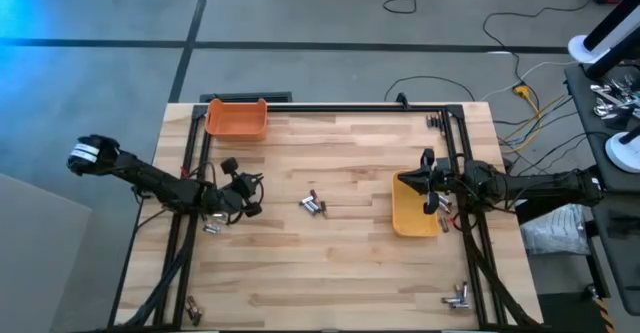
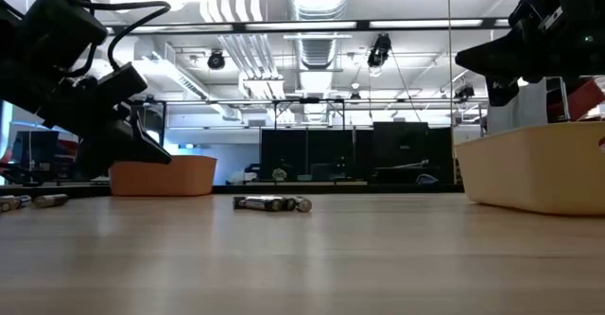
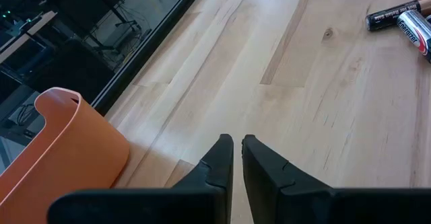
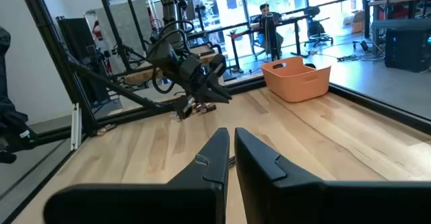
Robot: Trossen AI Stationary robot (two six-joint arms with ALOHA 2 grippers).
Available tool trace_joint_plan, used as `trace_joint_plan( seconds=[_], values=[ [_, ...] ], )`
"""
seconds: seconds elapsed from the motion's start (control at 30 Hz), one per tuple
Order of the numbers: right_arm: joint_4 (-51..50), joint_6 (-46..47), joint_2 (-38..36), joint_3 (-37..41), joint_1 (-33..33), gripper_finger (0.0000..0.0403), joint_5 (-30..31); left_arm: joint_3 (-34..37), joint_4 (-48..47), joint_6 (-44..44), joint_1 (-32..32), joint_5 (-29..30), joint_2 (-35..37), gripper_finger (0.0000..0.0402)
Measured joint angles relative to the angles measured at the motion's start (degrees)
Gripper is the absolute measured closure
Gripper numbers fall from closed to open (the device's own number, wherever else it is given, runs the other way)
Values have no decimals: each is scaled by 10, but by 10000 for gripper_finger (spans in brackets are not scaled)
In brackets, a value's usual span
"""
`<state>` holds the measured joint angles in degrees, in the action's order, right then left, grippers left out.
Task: Sort batteries
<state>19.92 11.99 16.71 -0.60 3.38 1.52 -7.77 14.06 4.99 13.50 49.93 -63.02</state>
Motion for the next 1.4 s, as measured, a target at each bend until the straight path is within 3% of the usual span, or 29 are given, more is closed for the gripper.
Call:
trace_joint_plan(
  seconds=[1.27, 1.4],
  values=[
    [1, 0, 0, 0, 0, 385, 0, 0, 0, 0, 0, 0, 0, 387],
    [27, 41, 0, 0, 0, 385, 0, 0, 0, 0, 0, 0, 0, 387]
  ],
)
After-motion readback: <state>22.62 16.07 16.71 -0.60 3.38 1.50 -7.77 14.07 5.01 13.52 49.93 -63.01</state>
